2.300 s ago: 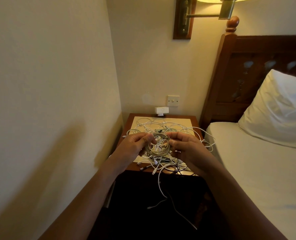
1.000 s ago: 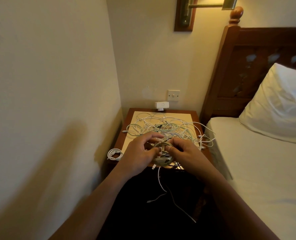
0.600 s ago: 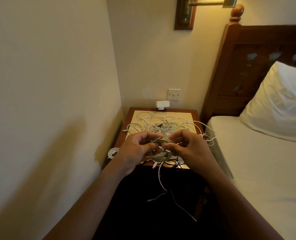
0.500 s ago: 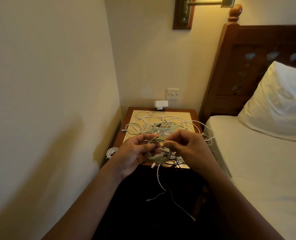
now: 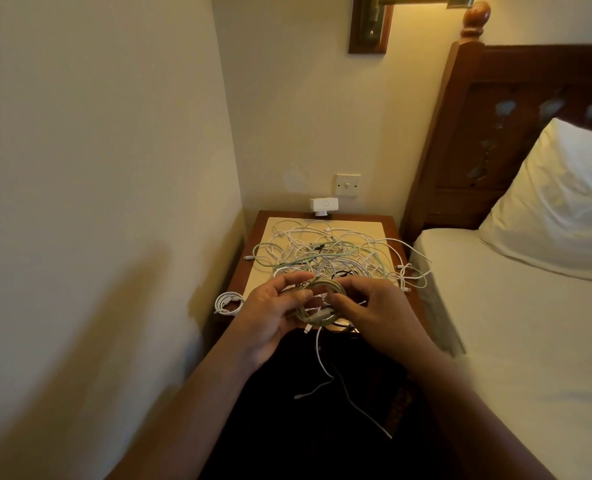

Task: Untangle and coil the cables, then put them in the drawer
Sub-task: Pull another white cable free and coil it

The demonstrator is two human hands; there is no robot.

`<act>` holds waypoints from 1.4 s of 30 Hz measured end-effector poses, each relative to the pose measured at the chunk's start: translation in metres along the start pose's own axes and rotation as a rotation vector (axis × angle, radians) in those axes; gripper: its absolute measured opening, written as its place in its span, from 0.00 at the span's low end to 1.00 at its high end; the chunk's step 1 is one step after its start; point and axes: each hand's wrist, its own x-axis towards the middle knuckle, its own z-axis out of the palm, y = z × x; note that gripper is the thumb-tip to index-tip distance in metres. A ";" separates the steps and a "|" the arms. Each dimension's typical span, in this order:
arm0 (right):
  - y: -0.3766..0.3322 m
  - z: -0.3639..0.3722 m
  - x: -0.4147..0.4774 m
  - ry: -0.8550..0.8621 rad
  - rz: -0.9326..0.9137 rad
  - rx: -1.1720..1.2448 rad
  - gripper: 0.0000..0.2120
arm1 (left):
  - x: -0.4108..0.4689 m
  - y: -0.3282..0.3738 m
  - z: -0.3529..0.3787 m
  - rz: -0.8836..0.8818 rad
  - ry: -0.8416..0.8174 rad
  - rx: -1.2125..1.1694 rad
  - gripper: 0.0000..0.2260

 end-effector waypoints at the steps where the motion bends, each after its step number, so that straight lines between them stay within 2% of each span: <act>1: 0.003 0.002 0.000 -0.023 0.027 0.019 0.04 | -0.001 -0.001 0.000 0.011 0.004 0.027 0.14; 5: 0.005 0.003 -0.001 -0.143 0.212 0.350 0.06 | -0.002 -0.007 -0.003 0.154 0.074 0.336 0.13; 9: 0.001 0.001 -0.001 -0.140 0.344 0.584 0.09 | -0.002 -0.009 -0.001 0.209 0.119 0.386 0.11; 13: -0.007 -0.003 0.003 -0.169 0.393 0.555 0.14 | -0.005 -0.008 0.002 0.229 0.062 0.421 0.10; 17: -0.012 -0.009 0.006 0.048 0.186 0.404 0.05 | -0.005 -0.006 0.004 0.270 0.137 0.517 0.10; 21: -0.014 -0.005 -0.001 0.200 -0.025 0.203 0.05 | 0.000 0.000 0.005 0.311 0.254 0.491 0.09; 26: -0.009 0.001 -0.008 0.261 -0.234 -0.087 0.05 | 0.004 0.004 0.010 0.254 0.323 0.311 0.08; 30: -0.005 -0.002 -0.007 0.229 -0.103 0.028 0.06 | 0.000 0.005 0.013 0.235 0.274 0.231 0.09; 36: -0.007 -0.003 -0.003 -0.002 0.232 0.414 0.18 | -0.002 0.005 0.013 0.140 0.211 0.069 0.12; 39: -0.006 0.001 -0.002 0.029 0.257 0.527 0.12 | -0.004 0.003 0.012 0.113 0.193 0.031 0.15; 42: -0.003 0.000 0.000 0.034 0.236 0.504 0.09 | -0.004 0.001 0.009 0.087 0.155 0.056 0.17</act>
